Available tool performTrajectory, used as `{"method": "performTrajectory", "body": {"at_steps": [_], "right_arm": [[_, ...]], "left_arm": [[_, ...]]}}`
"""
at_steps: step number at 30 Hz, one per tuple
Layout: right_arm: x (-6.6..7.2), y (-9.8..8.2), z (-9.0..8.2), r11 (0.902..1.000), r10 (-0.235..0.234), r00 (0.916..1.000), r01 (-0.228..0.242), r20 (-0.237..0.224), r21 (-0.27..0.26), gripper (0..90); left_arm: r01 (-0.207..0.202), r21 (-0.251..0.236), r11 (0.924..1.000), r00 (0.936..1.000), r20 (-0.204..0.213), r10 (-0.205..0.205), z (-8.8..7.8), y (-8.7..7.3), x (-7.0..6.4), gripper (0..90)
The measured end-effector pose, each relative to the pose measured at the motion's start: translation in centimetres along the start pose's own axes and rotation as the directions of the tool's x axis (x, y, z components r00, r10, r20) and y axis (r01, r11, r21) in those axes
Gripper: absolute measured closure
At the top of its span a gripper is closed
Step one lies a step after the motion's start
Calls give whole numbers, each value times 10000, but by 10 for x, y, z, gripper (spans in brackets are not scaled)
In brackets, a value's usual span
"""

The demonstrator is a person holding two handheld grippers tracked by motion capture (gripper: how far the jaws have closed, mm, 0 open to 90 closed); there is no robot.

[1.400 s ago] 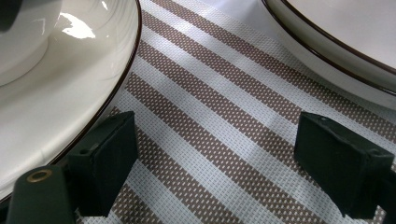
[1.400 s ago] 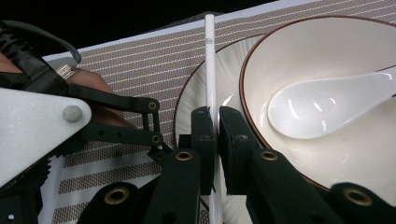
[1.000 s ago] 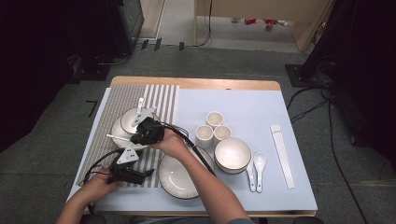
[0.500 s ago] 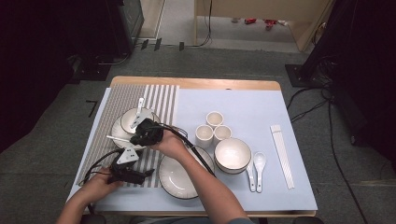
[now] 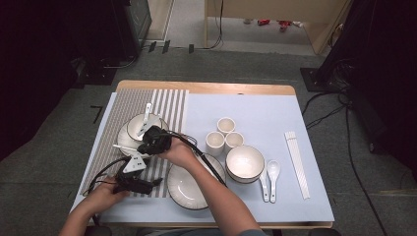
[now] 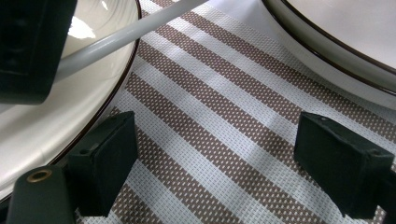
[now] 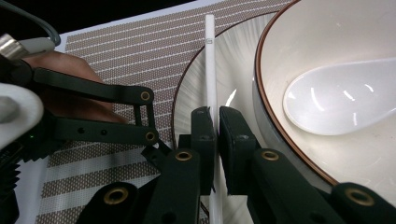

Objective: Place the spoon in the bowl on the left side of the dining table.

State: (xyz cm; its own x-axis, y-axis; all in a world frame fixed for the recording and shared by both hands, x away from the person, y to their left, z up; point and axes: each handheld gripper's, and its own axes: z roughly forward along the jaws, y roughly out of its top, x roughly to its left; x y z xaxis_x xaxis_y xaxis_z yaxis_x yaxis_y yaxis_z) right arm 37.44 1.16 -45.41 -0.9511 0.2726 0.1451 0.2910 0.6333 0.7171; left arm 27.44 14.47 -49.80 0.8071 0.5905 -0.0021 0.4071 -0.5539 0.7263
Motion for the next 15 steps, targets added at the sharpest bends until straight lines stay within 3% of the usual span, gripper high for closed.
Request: {"method": "performTrajectory", "body": {"at_steps": [15], "right_arm": [[-2, 0, 2, 9999, 100, 9999, -101, 53, 120, 845]], "left_arm": [[8, -1, 10000, 10000, 9, -8, 0, 0, 0, 138]]}}
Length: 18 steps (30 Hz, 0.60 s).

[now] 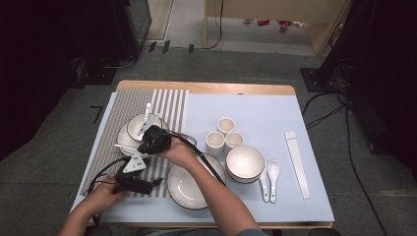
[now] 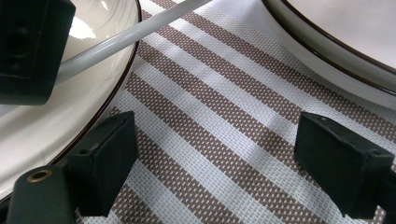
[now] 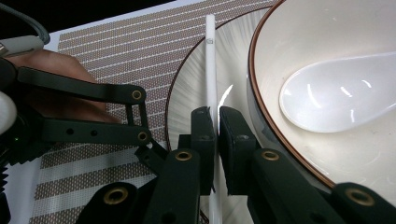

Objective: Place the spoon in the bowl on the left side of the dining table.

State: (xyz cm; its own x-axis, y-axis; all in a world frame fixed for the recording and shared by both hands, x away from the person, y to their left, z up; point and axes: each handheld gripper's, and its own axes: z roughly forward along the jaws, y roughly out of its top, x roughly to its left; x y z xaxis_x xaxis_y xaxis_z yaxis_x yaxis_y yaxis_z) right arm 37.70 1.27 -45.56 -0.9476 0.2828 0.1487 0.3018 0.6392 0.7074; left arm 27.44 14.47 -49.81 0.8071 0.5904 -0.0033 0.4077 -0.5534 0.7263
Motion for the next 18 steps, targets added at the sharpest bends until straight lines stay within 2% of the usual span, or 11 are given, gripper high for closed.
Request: {"method": "performTrajectory", "body": {"at_steps": [9, 18], "right_arm": [[-2, -1, -2, 9997, 213, 9997, -213, -125, -70, 825], [2, 0, -10, 9998, 166, 9998, -167, -130, -76, 826]], "left_arm": [[0, 1, 10000, 10000, 0, 0, 0, 0, 0, 137], [-6, -1, 10000, 10000, 2, 6, 0, 0, 0, 138]]}}
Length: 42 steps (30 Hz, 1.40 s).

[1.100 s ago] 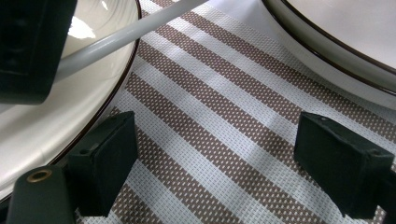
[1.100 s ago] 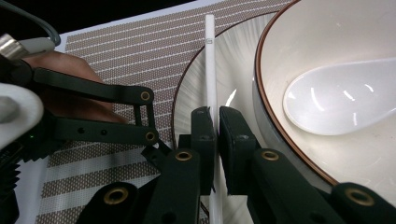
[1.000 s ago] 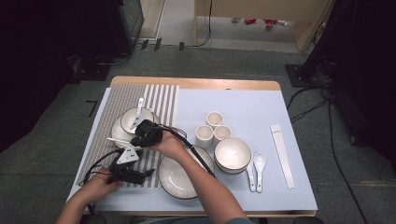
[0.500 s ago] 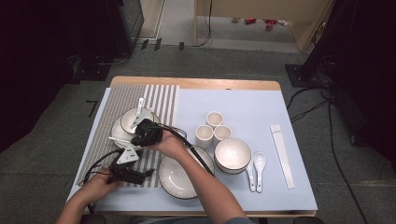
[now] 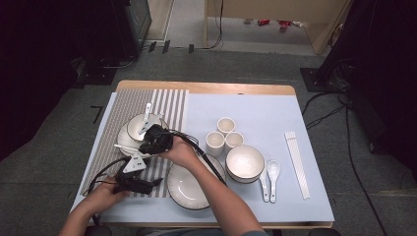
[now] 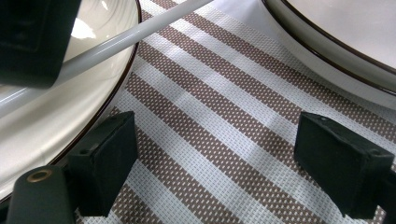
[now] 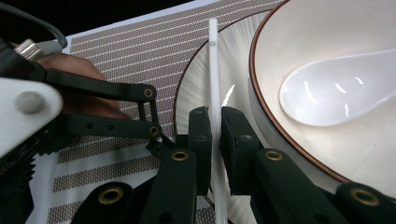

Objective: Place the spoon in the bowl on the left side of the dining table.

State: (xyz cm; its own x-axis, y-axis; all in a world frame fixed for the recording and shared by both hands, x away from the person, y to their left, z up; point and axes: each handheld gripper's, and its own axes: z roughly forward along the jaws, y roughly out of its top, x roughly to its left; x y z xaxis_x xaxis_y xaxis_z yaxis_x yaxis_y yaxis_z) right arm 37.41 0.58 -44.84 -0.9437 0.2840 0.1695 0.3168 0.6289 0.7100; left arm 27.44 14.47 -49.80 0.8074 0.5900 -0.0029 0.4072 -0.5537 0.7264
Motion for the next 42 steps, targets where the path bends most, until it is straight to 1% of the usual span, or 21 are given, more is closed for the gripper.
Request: {"method": "performTrajectory", "body": {"at_steps": [3, 6, 8, 11, 14, 19, 25, 33, 37, 42], "right_arm": [[1, -1, -5, 9999, -115, 9998, 116, 130, -75, 826], [1, -3, -9, 9998, -9, 9999, 11, 114, -192, 827], [1, -4, -11, 9998, -47, 9999, 49, 132, -176, 828], [3, -10, -15, 9999, -121, 9996, 121, 237, 2, 829], [3, -13, -17, 10000, -70, 9997, 69, 227, 16, 829], [7, -17, -20, 9999, -137, 9994, 136, 320, 25, 831], [5, -21, -21, 10000, -19, 9996, 19, 294, -1, 837], [4, -21, -21, 10000, -1, 9993, 1, 361, -5, 847], [3, -22, -22, 9999, 6, 9990, -11, 443, 116, 844], [3, -22, -20, 9999, 36, 9991, -43, 434, 162, 851]], "left_arm": [[-4, 0, 10000, 10000, -2, 4, 0, 0, 0, 138], [-5, -4, 10000, 10000, -1, 5, 0, 0, 0, 137], [-2, -6, 10000, 10000, -3, 2, 0, 0, 0, 138], [3, -1, 10000, 10000, 6, -3, 0, 0, 0, 137], [-7, -4, 10000, 10000, -5, 7, 0, 0, 0, 138], [11, 2, 10000, 10000, 4, -11, 0, 0, 0, 138], [29, -8, 10000, 10000, 15, -29, 0, 0, 0, 138], [0, 5, 10000, 10000, -6, 0, 0, 0, 0, 137], [3, 3, 10000, 10000, -8, -3, 0, 0, 0, 138], [-3, 5, 10000, 10000, -9, 3, 0, 0, 0, 138]]}}
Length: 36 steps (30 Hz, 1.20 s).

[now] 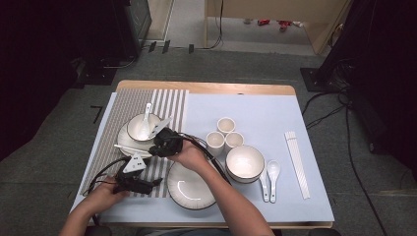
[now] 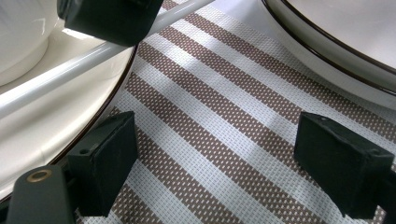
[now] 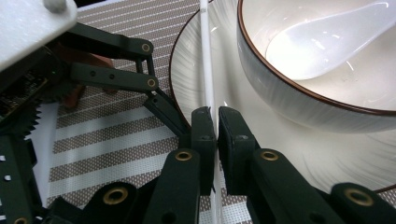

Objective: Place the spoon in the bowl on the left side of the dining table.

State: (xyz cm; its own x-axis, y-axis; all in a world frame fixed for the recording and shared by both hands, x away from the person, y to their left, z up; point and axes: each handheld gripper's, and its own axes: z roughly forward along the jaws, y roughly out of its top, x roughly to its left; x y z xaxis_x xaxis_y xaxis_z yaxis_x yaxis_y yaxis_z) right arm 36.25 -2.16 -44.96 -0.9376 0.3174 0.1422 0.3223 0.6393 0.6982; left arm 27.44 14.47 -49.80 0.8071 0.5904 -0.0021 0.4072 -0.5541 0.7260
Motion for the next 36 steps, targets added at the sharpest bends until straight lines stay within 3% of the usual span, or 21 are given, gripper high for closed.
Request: {"method": "performTrajectory", "body": {"at_steps": [18, 36], "right_arm": [[-1, 10, 12, 9995, -294, 9980, 300, 552, -102, 851], [-1, 9, 7, 9994, 2, 9994, 10, 357, -345, 850]], "left_arm": [[-6, -4, 10000, 10000, 10, 6, 0, 0, 0, 138], [0, -9, 10000, 10000, 7, 0, 0, 0, 0, 138]]}}
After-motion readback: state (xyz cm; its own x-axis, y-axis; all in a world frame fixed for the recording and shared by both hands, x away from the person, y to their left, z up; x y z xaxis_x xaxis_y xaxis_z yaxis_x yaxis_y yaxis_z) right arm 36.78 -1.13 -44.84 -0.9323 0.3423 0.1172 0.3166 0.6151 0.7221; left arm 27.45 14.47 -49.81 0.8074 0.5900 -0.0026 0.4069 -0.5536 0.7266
